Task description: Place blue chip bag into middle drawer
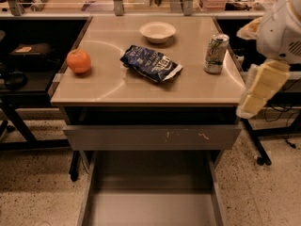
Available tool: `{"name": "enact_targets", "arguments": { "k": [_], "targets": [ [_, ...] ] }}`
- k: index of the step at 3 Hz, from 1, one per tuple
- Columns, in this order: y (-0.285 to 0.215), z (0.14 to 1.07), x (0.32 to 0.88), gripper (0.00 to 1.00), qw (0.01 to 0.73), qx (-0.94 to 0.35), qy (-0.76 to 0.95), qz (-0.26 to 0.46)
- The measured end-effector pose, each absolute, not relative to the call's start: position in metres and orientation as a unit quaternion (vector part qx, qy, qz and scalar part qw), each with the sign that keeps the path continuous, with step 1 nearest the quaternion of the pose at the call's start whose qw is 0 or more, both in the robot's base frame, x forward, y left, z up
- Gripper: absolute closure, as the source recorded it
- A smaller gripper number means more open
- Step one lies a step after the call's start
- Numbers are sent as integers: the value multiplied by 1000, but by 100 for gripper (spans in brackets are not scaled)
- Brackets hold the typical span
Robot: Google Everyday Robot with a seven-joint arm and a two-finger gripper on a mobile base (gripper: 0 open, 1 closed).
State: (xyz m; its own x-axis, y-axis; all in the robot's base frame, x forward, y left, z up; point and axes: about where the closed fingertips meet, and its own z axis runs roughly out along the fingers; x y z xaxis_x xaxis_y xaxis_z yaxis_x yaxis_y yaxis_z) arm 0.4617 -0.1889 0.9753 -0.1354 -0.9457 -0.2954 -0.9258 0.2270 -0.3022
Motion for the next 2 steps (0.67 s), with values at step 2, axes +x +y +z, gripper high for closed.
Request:
{"name": "enact_targets", "arguments": {
  "k": [2],
  "targets": [
    [-136, 950, 522, 0, 296, -634, 714, 30]
  ]
}}
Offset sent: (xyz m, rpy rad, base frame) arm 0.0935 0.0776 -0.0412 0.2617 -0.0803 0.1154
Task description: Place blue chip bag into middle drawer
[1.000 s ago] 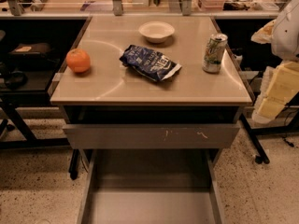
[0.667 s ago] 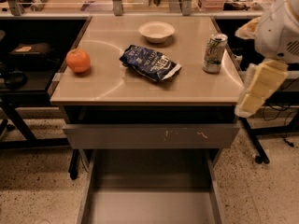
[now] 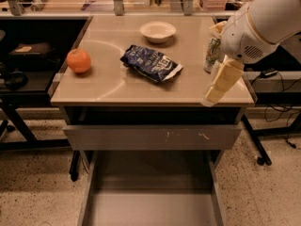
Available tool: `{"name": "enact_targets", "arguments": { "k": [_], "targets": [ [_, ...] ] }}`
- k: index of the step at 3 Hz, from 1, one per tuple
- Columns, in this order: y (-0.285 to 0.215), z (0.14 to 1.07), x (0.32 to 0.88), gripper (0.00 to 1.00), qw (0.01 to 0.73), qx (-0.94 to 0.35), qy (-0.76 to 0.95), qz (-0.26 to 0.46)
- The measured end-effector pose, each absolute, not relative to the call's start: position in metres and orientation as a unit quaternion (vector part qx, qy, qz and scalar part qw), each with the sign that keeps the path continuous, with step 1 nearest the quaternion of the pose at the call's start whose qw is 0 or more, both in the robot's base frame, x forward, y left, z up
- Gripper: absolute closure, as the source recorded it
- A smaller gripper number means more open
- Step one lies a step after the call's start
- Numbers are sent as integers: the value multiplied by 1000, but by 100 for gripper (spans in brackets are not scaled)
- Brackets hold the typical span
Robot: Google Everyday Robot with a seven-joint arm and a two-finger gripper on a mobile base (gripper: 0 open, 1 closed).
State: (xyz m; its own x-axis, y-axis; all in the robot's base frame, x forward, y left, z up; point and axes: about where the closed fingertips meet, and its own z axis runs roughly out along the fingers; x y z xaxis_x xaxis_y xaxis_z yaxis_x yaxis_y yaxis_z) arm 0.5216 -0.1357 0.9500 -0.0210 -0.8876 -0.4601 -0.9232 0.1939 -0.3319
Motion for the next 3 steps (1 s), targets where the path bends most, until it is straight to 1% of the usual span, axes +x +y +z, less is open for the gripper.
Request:
{"name": "enact_targets", "arguments": {
  "k": [1, 2, 3],
  "targets": [
    [-136, 950, 522, 0, 296, -634, 714, 30],
    [-113, 933, 540, 0, 324, -633, 700, 64],
    [-78, 914, 578, 0, 376, -611, 688, 112]
  ]
}}
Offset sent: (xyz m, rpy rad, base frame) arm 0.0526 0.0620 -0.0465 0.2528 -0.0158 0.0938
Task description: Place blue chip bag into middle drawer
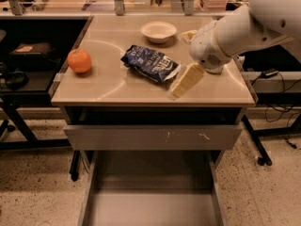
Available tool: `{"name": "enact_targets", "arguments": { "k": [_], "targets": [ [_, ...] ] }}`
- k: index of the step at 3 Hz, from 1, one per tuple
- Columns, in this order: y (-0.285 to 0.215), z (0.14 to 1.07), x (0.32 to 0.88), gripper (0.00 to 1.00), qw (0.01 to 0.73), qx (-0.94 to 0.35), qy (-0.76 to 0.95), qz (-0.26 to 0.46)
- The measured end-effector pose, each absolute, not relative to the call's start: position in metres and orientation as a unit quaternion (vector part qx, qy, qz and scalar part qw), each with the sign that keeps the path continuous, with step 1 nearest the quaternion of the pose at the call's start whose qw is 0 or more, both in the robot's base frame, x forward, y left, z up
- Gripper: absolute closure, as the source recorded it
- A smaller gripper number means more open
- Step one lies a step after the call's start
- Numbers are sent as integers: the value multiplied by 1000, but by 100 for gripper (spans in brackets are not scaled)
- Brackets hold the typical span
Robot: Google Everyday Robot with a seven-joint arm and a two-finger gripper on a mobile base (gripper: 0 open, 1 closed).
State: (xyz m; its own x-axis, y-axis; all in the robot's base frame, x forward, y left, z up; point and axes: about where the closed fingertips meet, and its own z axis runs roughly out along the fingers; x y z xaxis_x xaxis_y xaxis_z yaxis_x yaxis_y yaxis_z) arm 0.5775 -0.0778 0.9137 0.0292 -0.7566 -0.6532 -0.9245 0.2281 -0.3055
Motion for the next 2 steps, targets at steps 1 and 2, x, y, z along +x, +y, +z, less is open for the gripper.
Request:
{"name": "enact_targets", "arguments": {
  "k": [1, 2],
  "targets": [
    [-59, 904, 612, 0, 421, -580, 681, 151],
    [-47, 896, 636, 0, 436, -559, 683, 177]
  ]
}}
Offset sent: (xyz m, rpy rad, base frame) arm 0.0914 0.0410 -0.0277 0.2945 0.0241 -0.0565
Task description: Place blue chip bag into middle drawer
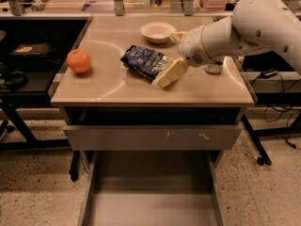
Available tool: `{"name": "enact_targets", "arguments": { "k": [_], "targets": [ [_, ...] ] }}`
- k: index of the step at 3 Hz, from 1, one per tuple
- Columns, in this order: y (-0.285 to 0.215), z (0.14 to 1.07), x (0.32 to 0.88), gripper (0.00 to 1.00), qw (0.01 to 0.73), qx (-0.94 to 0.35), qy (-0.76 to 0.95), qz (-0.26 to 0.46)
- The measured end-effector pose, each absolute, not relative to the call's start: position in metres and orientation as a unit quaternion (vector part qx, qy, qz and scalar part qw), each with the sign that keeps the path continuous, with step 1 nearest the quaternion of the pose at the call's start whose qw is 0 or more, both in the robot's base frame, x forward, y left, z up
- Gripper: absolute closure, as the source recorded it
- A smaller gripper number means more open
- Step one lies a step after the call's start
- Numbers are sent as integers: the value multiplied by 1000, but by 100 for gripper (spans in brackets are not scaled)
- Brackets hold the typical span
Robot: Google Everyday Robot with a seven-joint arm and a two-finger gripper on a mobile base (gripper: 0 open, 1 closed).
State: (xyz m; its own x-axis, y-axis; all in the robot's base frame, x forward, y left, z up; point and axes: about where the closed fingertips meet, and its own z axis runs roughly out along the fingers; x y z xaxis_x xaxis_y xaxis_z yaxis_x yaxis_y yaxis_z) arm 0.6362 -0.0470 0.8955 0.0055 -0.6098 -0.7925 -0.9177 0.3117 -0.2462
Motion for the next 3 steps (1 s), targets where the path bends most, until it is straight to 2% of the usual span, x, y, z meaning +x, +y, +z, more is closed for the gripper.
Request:
{"name": "enact_targets", "arguments": {
  "k": [3],
  "targets": [
    [-2, 859, 687, 0, 393, -571, 701, 169]
  ]
}}
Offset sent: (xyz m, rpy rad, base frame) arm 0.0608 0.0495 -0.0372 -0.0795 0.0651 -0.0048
